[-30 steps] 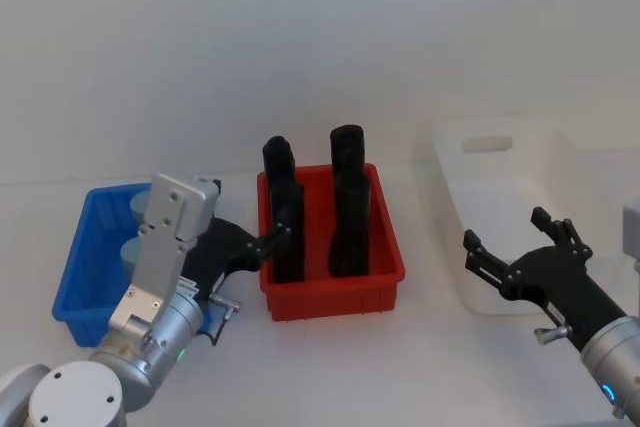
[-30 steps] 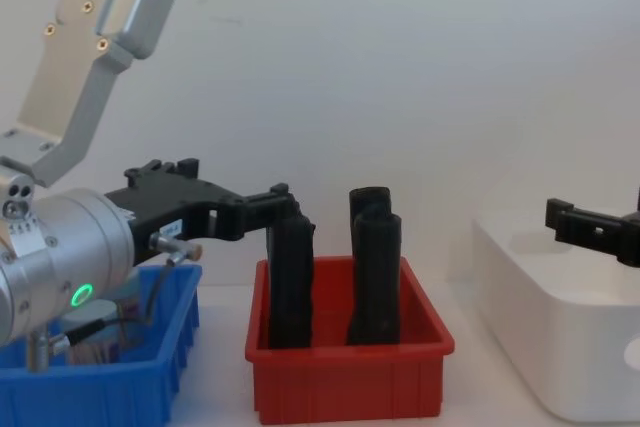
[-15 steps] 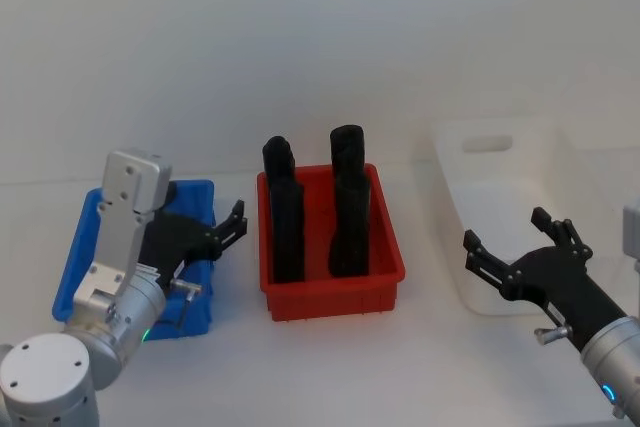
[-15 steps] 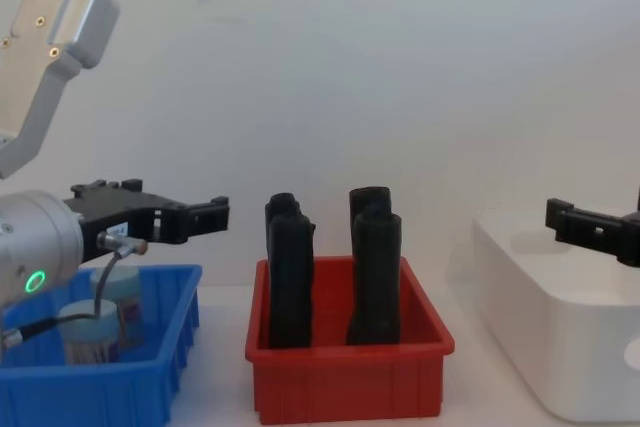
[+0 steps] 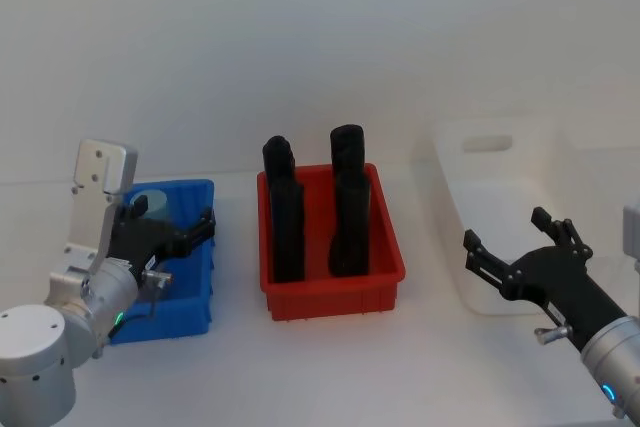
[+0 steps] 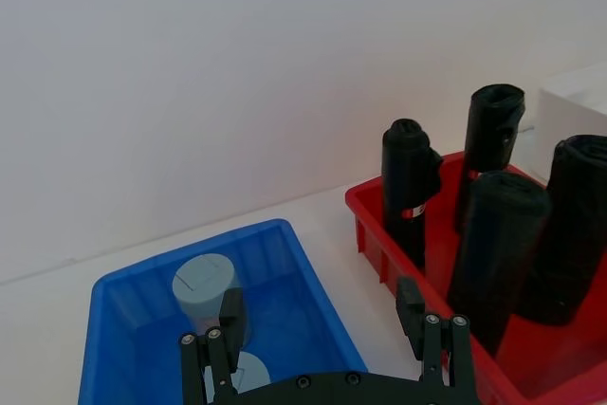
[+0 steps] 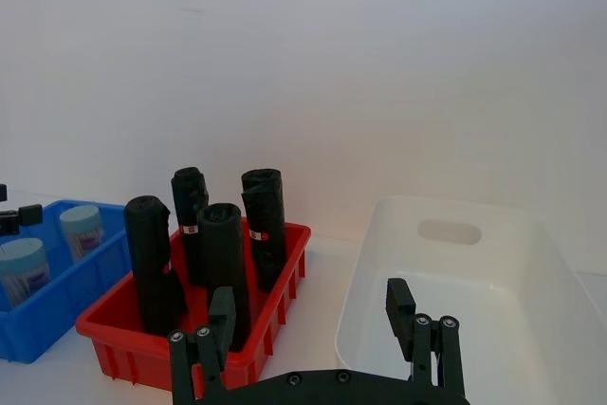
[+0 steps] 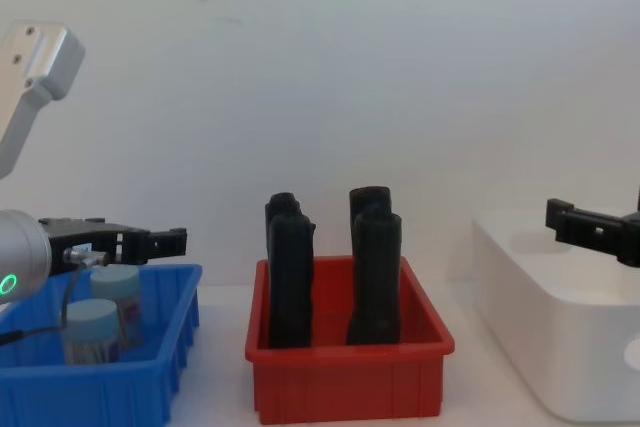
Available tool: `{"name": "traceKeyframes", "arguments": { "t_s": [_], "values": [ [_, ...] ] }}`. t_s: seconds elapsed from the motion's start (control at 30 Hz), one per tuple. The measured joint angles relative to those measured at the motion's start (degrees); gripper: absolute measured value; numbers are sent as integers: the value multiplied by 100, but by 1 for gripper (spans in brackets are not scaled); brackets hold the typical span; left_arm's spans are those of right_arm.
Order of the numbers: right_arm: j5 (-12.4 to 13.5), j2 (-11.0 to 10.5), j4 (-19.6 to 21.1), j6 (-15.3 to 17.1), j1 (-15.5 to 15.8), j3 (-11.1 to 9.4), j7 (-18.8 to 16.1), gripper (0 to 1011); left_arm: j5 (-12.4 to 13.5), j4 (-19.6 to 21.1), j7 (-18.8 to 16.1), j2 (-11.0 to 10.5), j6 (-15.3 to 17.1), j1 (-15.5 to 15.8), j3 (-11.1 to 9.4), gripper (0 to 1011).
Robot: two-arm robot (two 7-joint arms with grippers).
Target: Pick the cotton swabs from the blue box and place them into the white box.
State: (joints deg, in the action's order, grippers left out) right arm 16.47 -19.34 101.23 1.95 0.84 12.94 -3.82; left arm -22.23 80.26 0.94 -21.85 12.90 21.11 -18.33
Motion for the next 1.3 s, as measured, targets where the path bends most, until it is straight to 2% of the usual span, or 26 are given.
{"name": "traceKeyframes", "arguments": {
  "t_s": [0.43, 0.83, 1.3],
  "values": [
    [0, 0, 0, 0, 0, 0, 0, 1002, -171, -768, 136, 110, 186, 378, 149, 1004],
    [0, 0, 0, 0, 0, 0, 0, 1002, -250, -1244, 145, 169, 268, 551, 225, 1004],
    [0, 0, 0, 0, 0, 0, 0, 1001, -222, -1621, 189, 212, 339, 685, 269, 1004]
  ]
}}
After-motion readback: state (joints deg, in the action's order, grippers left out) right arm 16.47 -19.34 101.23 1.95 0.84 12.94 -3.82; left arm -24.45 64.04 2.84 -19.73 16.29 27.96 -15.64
